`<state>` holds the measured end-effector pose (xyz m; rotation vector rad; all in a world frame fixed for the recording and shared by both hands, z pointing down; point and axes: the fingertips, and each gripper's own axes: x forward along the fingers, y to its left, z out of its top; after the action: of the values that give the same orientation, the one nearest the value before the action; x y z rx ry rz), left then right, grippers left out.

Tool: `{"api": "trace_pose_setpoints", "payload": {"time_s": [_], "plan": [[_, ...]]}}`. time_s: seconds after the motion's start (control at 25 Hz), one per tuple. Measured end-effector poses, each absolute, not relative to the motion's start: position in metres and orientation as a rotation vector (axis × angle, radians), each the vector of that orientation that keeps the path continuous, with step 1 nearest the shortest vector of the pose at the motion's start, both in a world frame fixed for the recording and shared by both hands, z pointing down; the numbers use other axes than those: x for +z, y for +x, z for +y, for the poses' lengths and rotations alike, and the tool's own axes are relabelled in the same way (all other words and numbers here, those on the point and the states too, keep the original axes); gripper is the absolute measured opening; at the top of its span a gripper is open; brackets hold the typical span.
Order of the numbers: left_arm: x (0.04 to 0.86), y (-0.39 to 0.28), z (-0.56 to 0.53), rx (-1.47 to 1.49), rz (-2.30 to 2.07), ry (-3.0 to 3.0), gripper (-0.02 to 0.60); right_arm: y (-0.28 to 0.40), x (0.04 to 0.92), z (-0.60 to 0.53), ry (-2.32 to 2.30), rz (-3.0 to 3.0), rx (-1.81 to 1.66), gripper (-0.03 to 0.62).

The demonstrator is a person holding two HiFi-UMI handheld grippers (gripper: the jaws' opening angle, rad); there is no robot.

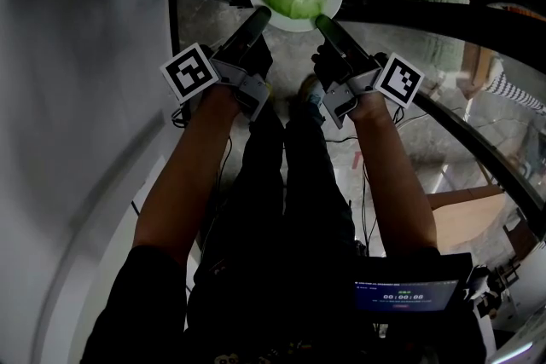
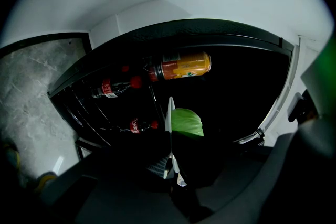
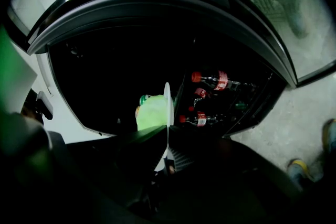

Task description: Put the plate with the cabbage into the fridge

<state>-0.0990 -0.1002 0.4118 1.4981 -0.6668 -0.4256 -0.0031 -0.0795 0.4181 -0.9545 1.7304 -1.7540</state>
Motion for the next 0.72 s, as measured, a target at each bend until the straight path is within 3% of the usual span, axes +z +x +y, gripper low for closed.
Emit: {"api": "trace_pose_setpoints", "payload": {"time_s": [0.72], "plan": [[0.4139, -0.0994, -0.1028, -0.446, -0.679, 1.502, 0.009, -0.0027, 0.4222, -0.0821, -0.953, 1.688, -1.753, 0.014]]}}
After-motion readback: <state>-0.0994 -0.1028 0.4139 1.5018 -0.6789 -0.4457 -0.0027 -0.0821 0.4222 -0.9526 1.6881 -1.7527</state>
